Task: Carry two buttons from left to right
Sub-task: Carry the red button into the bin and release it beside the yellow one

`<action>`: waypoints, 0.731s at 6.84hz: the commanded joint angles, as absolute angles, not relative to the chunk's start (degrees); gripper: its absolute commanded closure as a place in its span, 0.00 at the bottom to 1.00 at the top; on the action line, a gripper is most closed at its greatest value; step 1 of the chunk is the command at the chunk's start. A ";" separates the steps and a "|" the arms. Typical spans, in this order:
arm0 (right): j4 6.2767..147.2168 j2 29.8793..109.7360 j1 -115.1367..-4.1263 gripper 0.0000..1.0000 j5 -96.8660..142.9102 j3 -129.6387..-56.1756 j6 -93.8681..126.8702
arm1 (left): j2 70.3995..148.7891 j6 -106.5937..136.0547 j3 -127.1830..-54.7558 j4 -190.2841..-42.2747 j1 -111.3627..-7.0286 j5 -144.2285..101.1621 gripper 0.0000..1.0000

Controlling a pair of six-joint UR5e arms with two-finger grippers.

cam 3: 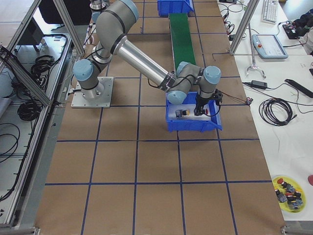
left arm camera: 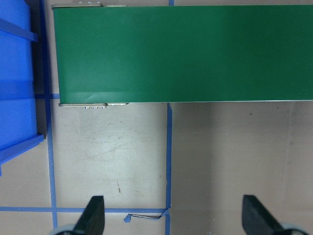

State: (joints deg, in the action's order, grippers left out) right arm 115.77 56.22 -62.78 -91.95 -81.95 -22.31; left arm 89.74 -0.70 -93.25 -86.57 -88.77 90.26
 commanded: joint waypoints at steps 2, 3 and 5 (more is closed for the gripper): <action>115.93 55.28 -62.93 0.33 -91.59 -81.91 -22.15 | 89.74 -0.70 -93.25 -86.57 -88.77 90.26 0.00; 115.93 55.28 -62.93 0.01 -90.89 -81.91 -21.71 | 89.74 -0.70 -93.25 -86.57 -88.77 90.26 0.00; 115.67 55.72 -63.63 0.00 -90.88 -81.56 -21.71 | 89.74 -0.70 -93.25 -86.57 -88.77 90.26 0.00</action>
State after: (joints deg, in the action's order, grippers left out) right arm 115.87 55.44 -63.25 -90.97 -81.75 -21.72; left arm 89.74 -0.70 -93.25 -86.57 -88.77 90.26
